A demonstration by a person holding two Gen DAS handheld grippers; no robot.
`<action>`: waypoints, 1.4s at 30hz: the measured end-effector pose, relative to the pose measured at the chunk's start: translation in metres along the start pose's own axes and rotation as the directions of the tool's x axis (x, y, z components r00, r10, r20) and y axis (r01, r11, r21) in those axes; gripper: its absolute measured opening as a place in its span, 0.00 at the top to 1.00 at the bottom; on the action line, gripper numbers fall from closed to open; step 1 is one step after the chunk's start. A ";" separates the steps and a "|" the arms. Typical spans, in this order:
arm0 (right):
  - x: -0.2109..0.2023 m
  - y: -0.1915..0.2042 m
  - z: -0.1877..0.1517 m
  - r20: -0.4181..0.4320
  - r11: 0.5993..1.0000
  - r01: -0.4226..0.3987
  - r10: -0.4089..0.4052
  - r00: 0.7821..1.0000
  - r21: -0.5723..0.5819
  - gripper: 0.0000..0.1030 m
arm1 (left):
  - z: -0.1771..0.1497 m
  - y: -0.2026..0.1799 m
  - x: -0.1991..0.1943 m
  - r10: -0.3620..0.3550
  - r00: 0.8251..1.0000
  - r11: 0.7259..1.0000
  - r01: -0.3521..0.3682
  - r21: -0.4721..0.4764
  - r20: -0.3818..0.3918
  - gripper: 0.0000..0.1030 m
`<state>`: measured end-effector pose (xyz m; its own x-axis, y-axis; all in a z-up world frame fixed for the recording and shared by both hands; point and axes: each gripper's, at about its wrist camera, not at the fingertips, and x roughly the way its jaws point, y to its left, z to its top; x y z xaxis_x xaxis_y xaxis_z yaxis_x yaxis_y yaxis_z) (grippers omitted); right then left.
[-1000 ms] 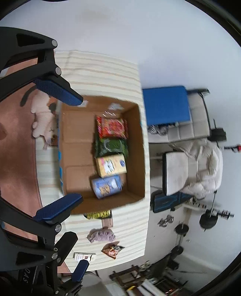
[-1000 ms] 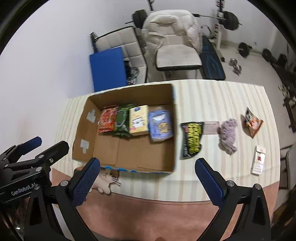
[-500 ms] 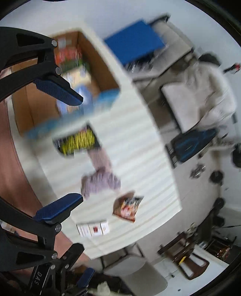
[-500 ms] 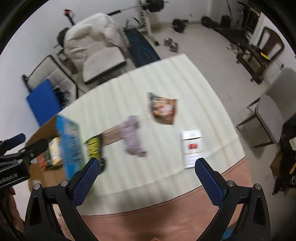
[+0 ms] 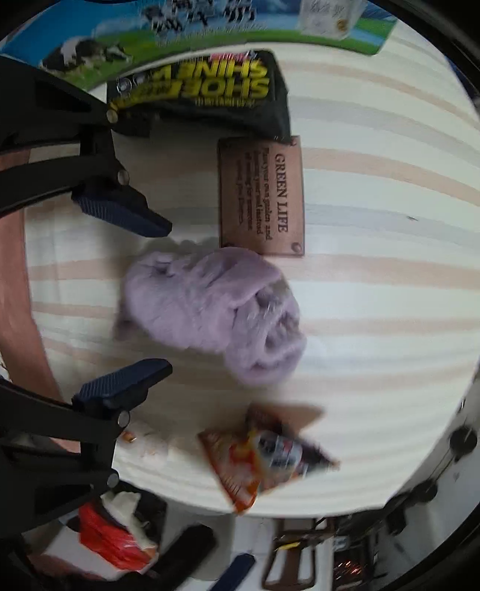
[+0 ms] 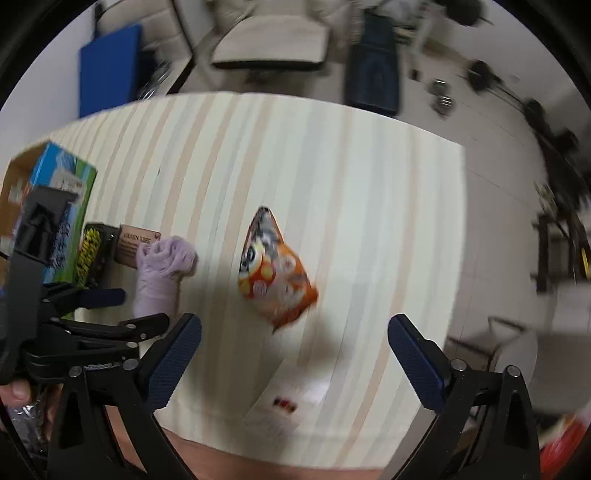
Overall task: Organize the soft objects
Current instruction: 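Grasp the lilac sock with the left gripper while the right grasps the panda snack bag, then lower the sock and panda bag into the box and open both grippers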
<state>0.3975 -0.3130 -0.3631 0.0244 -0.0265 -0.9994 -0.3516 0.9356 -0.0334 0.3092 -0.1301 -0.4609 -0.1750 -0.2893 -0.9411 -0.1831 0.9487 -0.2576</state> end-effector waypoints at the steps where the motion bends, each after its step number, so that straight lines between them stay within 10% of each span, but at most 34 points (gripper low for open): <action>1: 0.005 0.000 0.007 -0.012 1.000 0.002 -0.002 1.000 -0.017 0.05 | 0.000 0.000 0.003 0.010 1.000 1.000 -0.010 -0.003 0.002 0.45; 12: 0.074 0.049 0.038 -0.153 0.969 0.085 -0.122 0.981 -0.231 0.15 | -0.006 -0.006 -0.003 0.090 0.995 0.996 -0.090 0.013 0.053 0.59; 14: 0.086 0.050 0.036 -0.185 0.967 0.095 -0.140 0.973 -0.236 0.43 | -0.009 -0.004 -0.004 0.101 0.993 0.995 -0.102 0.021 0.060 0.60; 17: 0.095 0.042 0.033 -0.203 0.979 0.098 -0.134 0.970 -0.178 0.45 | -0.012 -0.006 -0.007 0.123 0.990 0.991 -0.125 0.037 0.067 0.61; 30: 0.018 -0.006 -0.015 -0.047 0.952 -0.146 0.165 0.985 0.269 0.56 | -0.071 -0.010 -0.130 0.086 0.957 0.976 -0.137 0.170 0.276 0.62; 42: -0.096 0.152 -0.070 0.167 0.875 -0.396 0.362 0.917 0.277 0.56 | -0.138 0.132 -0.252 0.096 0.899 0.977 -0.167 0.131 0.427 0.62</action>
<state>0.2758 -0.1930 -0.2733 0.0512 0.3731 -0.9264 -0.0581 0.9271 0.3702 0.1955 0.0504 -0.2273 0.2377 -0.1147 -0.9645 -0.0230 0.9921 -0.1237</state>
